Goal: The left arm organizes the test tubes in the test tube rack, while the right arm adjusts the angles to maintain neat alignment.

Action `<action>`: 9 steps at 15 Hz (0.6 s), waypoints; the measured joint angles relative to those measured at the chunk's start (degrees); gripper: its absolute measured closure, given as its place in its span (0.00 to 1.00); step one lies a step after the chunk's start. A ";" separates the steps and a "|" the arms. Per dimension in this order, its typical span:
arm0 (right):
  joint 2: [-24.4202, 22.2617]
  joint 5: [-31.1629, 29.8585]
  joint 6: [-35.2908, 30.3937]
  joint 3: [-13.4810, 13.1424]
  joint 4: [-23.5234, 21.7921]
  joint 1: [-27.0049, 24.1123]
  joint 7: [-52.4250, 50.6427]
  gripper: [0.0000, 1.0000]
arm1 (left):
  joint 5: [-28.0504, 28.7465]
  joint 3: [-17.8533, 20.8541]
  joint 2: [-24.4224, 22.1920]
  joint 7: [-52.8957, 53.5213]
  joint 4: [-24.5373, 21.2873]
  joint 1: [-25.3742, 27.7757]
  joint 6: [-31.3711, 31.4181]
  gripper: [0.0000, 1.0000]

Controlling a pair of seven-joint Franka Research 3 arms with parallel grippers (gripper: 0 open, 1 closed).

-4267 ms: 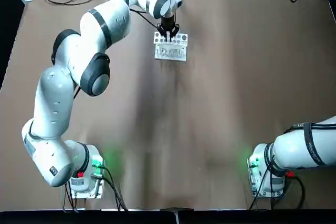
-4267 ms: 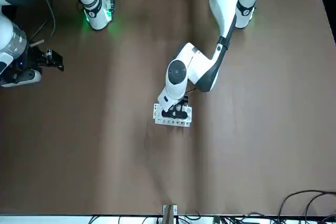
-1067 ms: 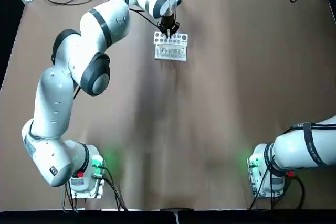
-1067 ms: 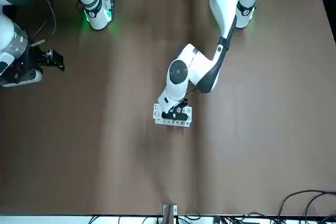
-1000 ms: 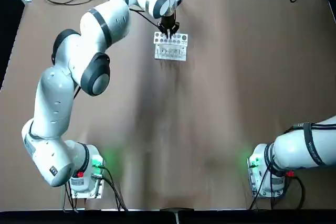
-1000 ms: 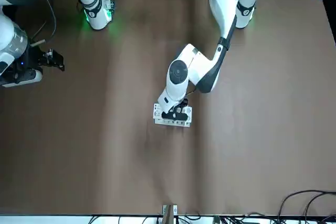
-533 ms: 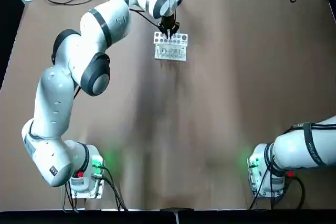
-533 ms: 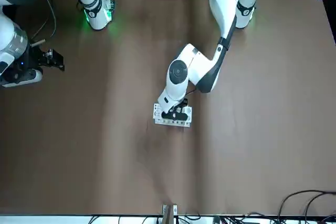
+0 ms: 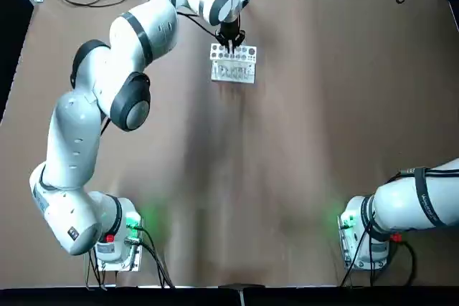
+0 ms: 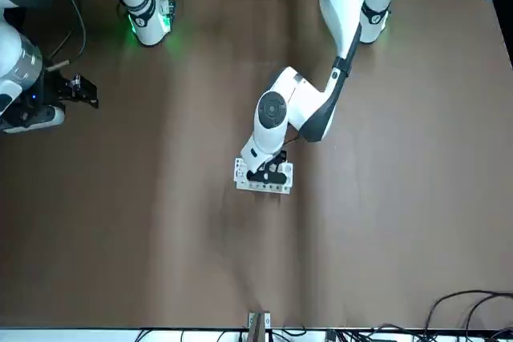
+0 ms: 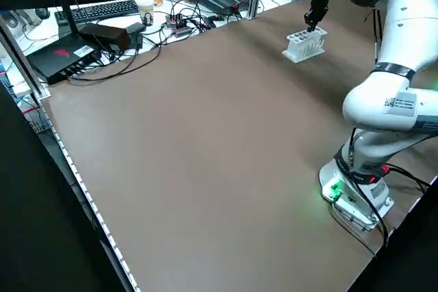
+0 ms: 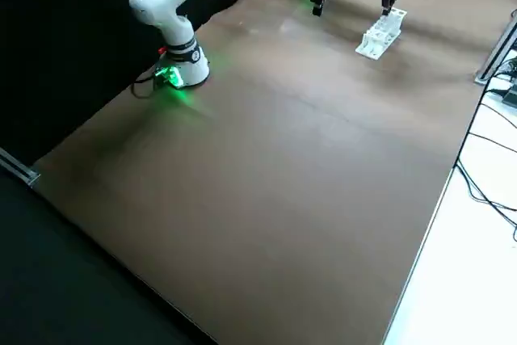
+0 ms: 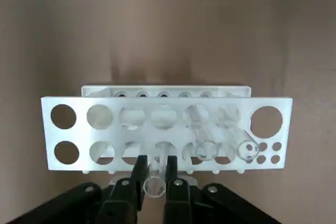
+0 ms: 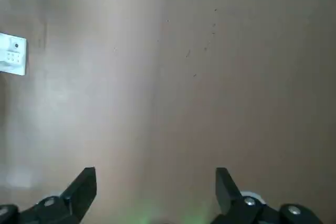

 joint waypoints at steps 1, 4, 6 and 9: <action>0.00 0.00 0.00 0.00 0.00 0.00 0.00 0.00 | 0.00 0.00 0.00 0.00 0.00 0.00 0.00 0.80; 0.00 0.00 0.00 0.00 0.00 0.00 0.00 0.00 | 0.00 -0.01 0.00 0.00 0.00 0.00 0.00 0.80; 0.00 0.00 0.00 0.00 0.00 0.00 0.00 0.00 | 0.00 -0.08 0.00 0.00 0.07 0.00 0.00 0.80; 0.00 0.00 0.00 0.00 0.00 0.00 0.00 0.00 | 0.00 -0.30 -0.01 0.00 0.30 0.00 -0.41 0.80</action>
